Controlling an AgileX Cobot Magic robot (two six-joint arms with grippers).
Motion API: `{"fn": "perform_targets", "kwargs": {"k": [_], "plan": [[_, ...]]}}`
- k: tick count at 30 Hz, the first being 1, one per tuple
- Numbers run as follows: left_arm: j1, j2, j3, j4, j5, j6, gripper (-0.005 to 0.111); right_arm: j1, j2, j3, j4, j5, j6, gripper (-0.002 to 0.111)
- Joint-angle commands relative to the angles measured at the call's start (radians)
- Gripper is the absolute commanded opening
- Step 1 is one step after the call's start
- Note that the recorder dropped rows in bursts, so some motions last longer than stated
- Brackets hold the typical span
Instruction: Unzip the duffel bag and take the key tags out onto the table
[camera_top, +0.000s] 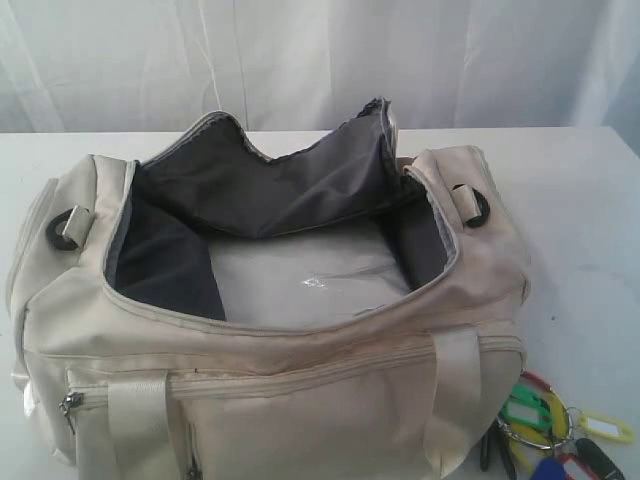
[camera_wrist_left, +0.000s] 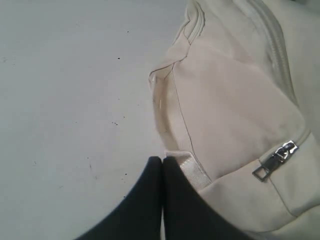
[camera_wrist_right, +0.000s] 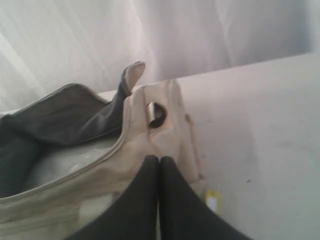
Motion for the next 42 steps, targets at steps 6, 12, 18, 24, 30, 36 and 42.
{"fn": "perform_targets", "kwargs": {"k": [6, 12, 18, 24, 30, 36, 42], "plan": [[0.001, -0.005, 0.004, -0.002, 0.005, -0.004, 0.0, 0.0, -0.025, 0.021, 0.395, -0.185, -0.006, 0.0], [0.001, -0.005, 0.004, -0.002, 0.005, -0.004, 0.0, 0.0, -0.025, 0.123, 0.603, -0.569, -0.338, 0.0], [0.001, -0.005, 0.004, -0.002, 0.005, -0.004, 0.0, 0.0, -0.025, 0.321, 0.606, -0.681, -0.917, 0.0], [0.001, -0.005, 0.004, -0.002, 0.005, -0.004, 0.0, -0.002, -0.025, 0.455, 0.604, -0.535, -0.944, 0.0], [0.001, -0.005, 0.004, -0.002, 0.005, -0.004, 0.0, -0.056, -0.025, 0.455, 0.584, -0.412, -0.937, 0.0], [0.001, -0.005, 0.004, -0.002, 0.005, -0.004, 0.0, -0.317, -0.025, 0.455, 0.419, -0.419, -0.937, 0.0], [0.001, -0.005, 0.004, -0.002, 0.005, -0.004, 0.0, -0.496, -0.025, 0.455, 0.324, -0.419, -0.937, 0.0]]}}
